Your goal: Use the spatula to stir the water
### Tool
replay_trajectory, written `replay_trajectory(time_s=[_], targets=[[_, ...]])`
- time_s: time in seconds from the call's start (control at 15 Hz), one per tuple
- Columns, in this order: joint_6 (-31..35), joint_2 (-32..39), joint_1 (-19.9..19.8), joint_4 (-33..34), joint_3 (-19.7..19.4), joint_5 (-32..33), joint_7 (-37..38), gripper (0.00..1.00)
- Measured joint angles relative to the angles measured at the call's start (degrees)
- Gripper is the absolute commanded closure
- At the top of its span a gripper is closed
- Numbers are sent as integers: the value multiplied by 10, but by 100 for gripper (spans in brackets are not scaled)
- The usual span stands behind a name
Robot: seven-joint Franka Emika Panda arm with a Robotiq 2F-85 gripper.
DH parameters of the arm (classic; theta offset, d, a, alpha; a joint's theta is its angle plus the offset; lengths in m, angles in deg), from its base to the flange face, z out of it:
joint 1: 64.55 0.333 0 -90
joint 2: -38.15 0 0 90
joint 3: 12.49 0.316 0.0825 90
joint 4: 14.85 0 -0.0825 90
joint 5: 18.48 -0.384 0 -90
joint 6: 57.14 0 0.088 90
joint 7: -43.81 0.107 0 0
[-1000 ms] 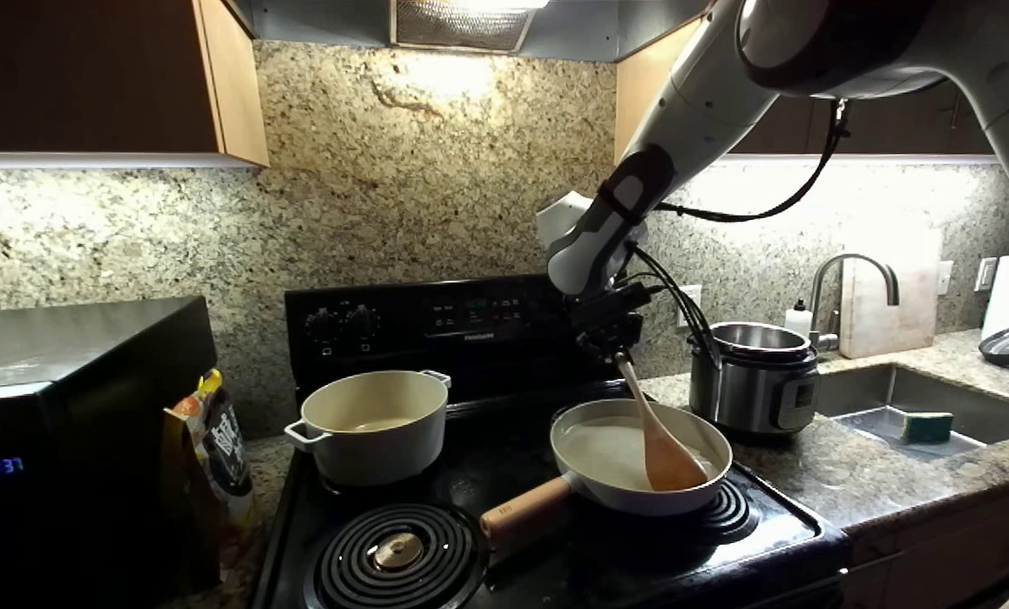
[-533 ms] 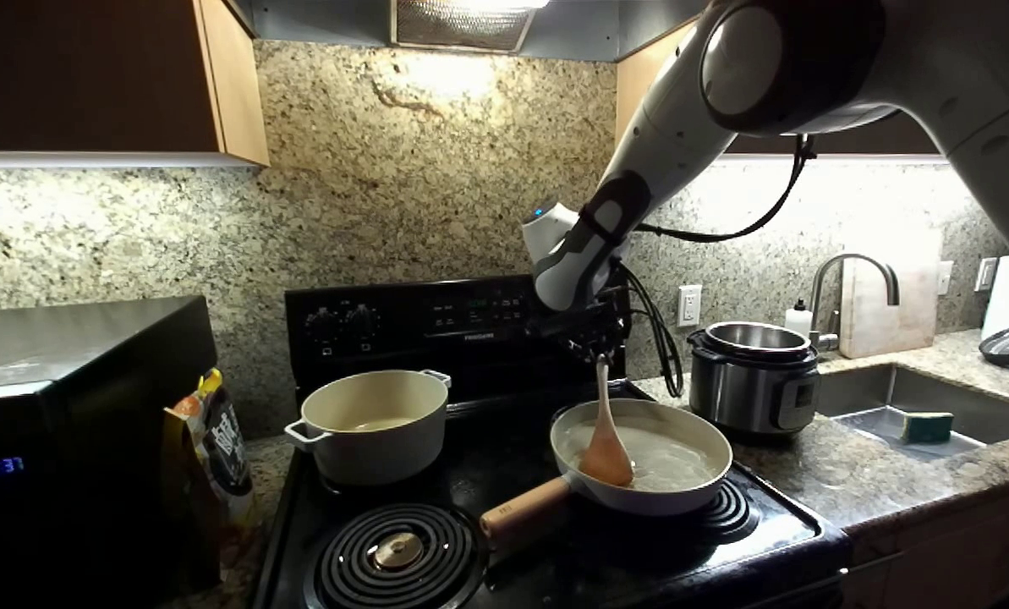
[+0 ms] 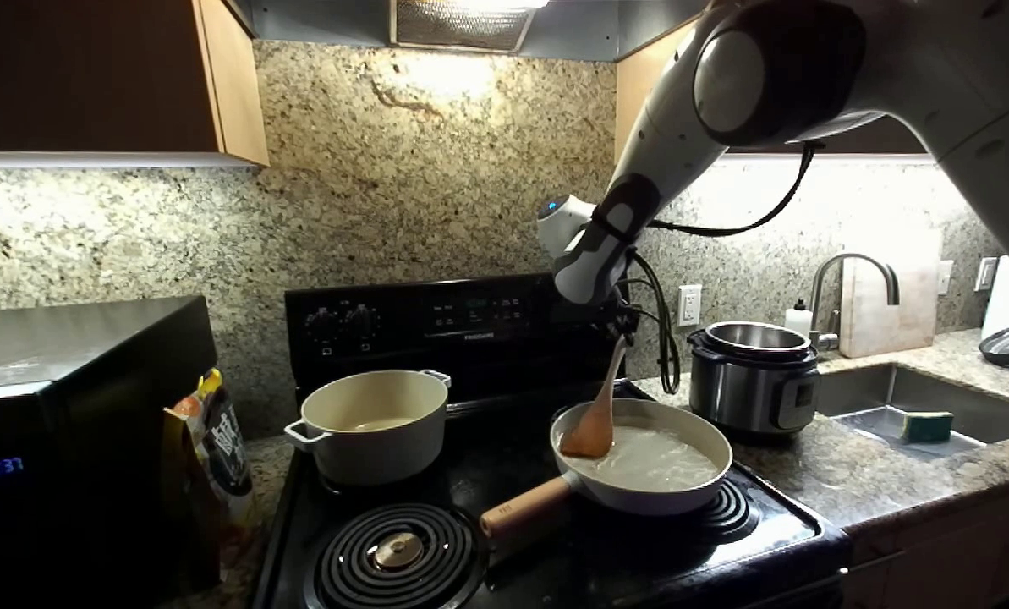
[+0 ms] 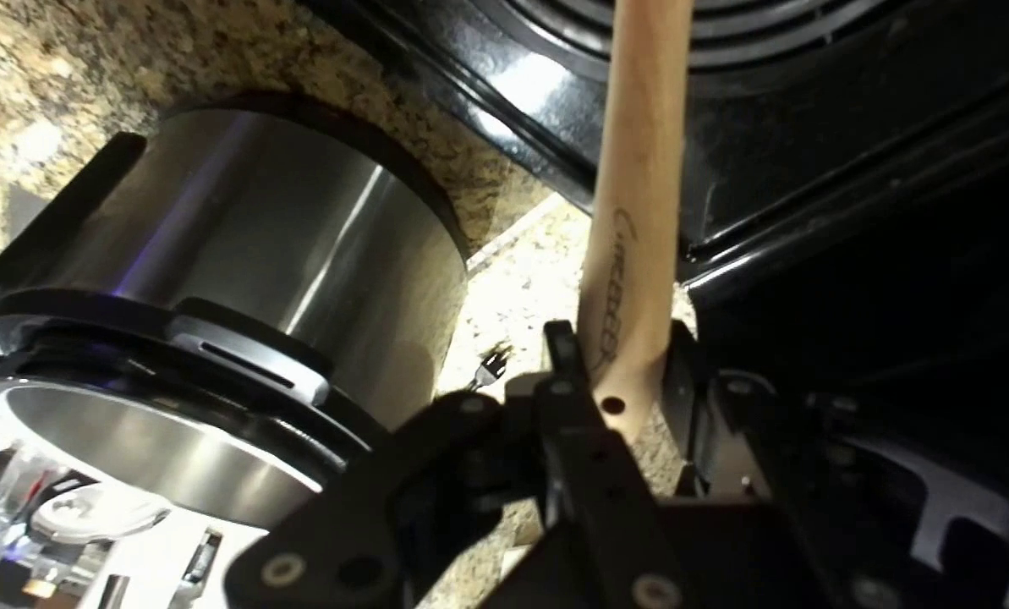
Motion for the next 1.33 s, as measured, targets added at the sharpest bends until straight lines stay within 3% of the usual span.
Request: replay_trajectory(time_s=[0.67, 1.33], targets=[[-32, -32, 0, -59, -21, 116, 207, 89], [-50, -121, -33, -167, 6, 161, 275, 89]])
